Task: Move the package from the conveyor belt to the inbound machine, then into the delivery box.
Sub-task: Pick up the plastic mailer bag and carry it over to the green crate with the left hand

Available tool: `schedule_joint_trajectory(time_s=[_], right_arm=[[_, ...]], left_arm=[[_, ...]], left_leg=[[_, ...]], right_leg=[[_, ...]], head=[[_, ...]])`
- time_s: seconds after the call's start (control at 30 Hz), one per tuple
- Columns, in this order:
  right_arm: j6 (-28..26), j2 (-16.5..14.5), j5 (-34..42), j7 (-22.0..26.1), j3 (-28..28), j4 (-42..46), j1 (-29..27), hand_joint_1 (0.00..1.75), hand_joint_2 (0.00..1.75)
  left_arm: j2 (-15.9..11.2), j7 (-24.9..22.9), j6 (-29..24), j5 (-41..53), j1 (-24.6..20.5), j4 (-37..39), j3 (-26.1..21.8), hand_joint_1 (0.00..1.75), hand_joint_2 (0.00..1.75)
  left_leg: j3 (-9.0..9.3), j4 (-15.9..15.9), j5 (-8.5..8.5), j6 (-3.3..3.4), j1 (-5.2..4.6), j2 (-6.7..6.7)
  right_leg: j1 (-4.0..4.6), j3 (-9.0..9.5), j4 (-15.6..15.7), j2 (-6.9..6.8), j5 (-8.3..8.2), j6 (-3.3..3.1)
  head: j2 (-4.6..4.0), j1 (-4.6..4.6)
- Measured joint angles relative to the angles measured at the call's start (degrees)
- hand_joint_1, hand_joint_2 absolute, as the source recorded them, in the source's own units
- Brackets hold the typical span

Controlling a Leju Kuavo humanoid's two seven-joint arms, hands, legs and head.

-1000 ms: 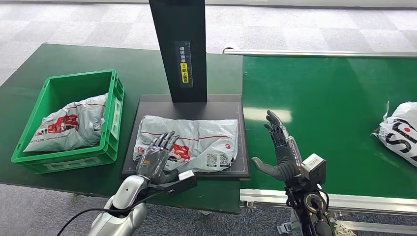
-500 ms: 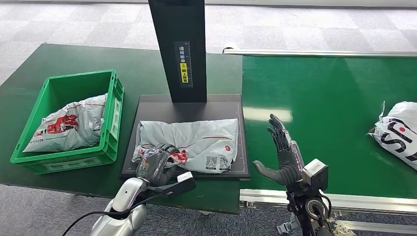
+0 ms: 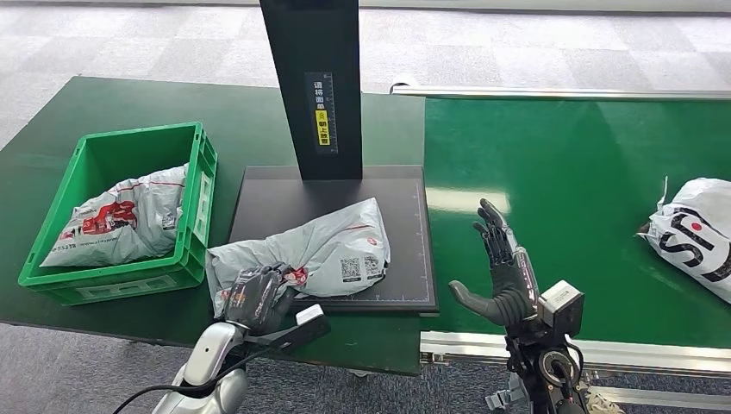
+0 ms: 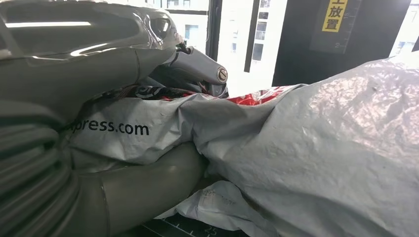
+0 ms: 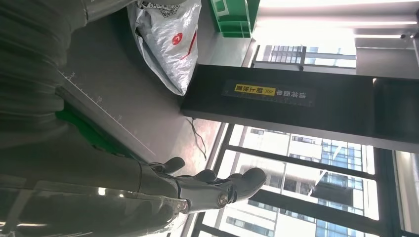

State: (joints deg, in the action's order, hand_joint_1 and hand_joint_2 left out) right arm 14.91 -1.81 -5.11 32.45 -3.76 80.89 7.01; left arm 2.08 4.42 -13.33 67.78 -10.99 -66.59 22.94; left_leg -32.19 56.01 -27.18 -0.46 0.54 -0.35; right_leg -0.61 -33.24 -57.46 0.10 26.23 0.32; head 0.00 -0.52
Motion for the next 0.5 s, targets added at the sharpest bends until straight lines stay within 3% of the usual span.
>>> schedule_joint_trajectory(time_s=[0.3,0.5], right_arm=[[-0.07,0.55,1.59,0.71,0.0,-0.1,0.24,0.0,1.75],[-0.96,1.29,3.49,0.82,-0.05,-0.15,0.33,0.0,1.75]], left_arm=[[-0.31,2.12,-2.34,-2.23,0.1,-0.41,-0.1,1.75,1.75],[-0.83,10.13,-15.68,-7.1,0.44,-4.03,-0.52,1.75,1.75]], left_leg=[[-0.02,0.0,0.0,0.0,0.0,-0.01],[-0.04,0.0,0.0,0.0,0.0,-0.01]], right_leg=[[0.0,-0.01,0.0,-0.01,0.0,0.0],[0.0,-0.02,0.0,-0.01,0.0,0.0]], head=[[-0.01,0.0],[0.0,0.0]])
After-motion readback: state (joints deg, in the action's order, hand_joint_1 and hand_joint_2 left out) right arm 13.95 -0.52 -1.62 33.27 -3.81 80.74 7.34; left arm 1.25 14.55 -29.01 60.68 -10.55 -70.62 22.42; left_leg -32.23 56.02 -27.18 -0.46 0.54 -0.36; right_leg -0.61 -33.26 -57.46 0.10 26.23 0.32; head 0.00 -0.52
